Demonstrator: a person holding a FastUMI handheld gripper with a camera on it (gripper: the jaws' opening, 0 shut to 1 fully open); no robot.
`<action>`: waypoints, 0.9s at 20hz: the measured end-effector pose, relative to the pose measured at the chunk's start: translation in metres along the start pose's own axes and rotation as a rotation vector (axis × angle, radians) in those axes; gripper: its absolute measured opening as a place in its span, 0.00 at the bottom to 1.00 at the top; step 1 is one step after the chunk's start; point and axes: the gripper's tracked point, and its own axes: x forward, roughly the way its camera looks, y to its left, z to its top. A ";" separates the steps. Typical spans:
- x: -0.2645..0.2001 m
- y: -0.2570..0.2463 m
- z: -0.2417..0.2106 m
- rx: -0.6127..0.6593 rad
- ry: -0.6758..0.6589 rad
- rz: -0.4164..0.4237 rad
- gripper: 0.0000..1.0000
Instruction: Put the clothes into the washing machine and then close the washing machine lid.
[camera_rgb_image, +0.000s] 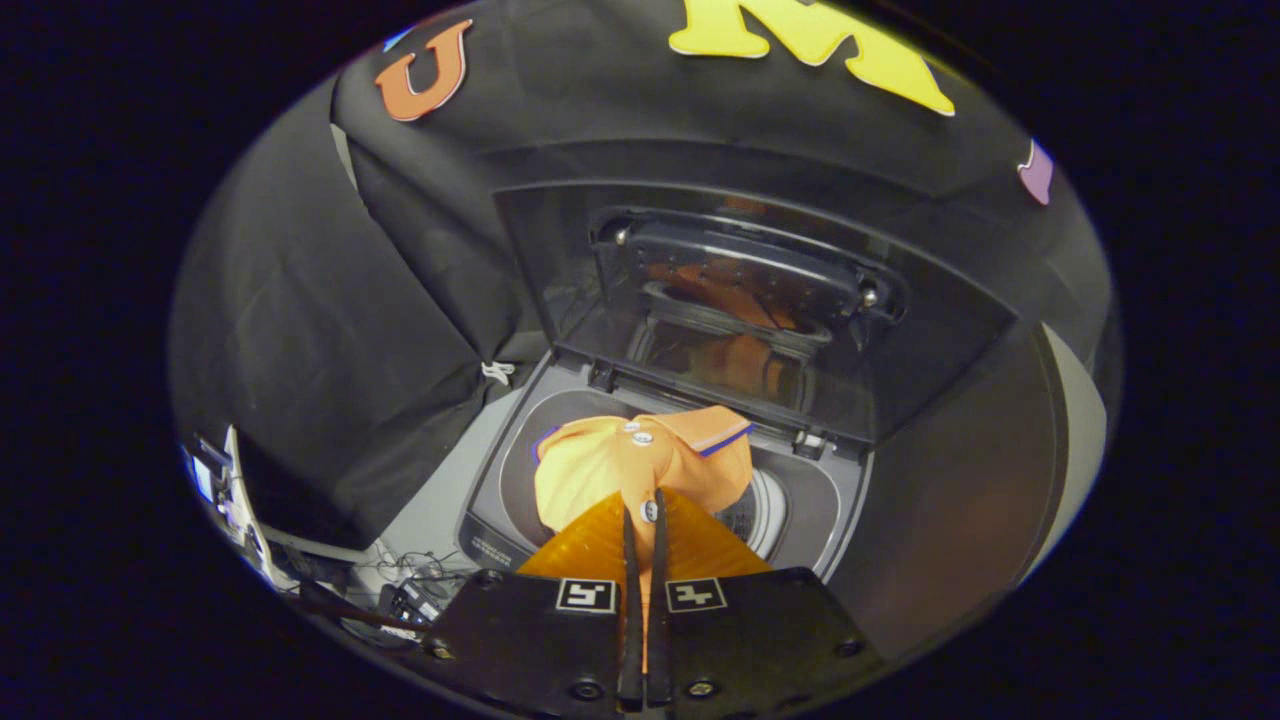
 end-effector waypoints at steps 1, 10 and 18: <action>0.006 0.002 -0.001 0.006 0.004 -0.003 0.05; 0.047 0.005 -0.013 0.063 0.050 -0.028 0.05; 0.080 -0.005 -0.032 0.222 0.087 -0.044 0.05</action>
